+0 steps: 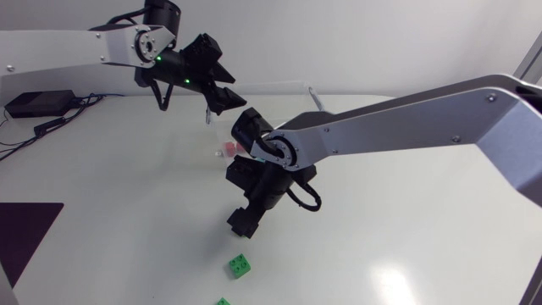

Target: Place the duplo bricks in the container

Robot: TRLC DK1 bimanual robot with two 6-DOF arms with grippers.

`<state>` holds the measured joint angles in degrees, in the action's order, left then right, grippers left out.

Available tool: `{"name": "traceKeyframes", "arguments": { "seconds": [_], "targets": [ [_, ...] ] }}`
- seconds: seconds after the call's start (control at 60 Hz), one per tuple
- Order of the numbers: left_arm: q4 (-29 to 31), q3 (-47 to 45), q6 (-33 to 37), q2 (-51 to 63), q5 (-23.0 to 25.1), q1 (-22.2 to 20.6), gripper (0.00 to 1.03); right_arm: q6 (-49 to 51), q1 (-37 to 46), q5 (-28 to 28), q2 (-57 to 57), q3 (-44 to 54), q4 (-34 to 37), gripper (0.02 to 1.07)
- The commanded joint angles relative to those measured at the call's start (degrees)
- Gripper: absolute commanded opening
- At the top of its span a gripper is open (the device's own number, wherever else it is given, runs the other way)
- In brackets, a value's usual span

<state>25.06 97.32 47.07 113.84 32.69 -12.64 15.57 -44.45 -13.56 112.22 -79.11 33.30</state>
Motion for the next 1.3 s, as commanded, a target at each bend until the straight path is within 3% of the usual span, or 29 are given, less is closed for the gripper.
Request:
{"name": "traceKeyframes", "arguments": {
  "seconds": [0.0, 0.183, 0.533, 0.617, 0.75, 1.017, 1.283],
  "targets": [
    [1.1, -3.9, 2.1, -7.1, 1.3, 0.9, 0.98, 1.9, -0.6, -0.6, 2.2, -1.8, 1.4, 0.95],
    [5.5, -14.4, 7.9, -19.4, 3.2, 2.4, 0.96, 3.1, -0.8, -0.6, 4.7, -4.4, 3.5, 0.94],
    [17.7, -29.2, 20.1, -36.8, 5.4, 5.7, 0.95, 3.6, -1.1, 0.5, 9.7, -8.6, 6.8, 0.77],
    [19.5, -31.1, 21.9, -39.1, 6.3, 7.3, 0.95, 3.7, -1.2, 1.1, 10.6, -9.1, 7.2, 0.68],
    [21.8, -35.1, 25.6, -42.2, 6.7, 8.9, 0.95, 3.6, -1.3, 1.8, 10.9, -9.2, 7.0, 0.26],
    [26.0, -44.5, 33.7, -47.2, 6.8, 8.4, 0.92, 3.0, 1.4, 1.9, 2.2, -3.9, 6.9, 0.23],
    [26.8, -53.7, 36.0, -50.2, 6.1, 2.5, 0.92, 1.7, 5.3, 2.1, -10.2, -2.0, 8.3, 0.23]
  ]
}}
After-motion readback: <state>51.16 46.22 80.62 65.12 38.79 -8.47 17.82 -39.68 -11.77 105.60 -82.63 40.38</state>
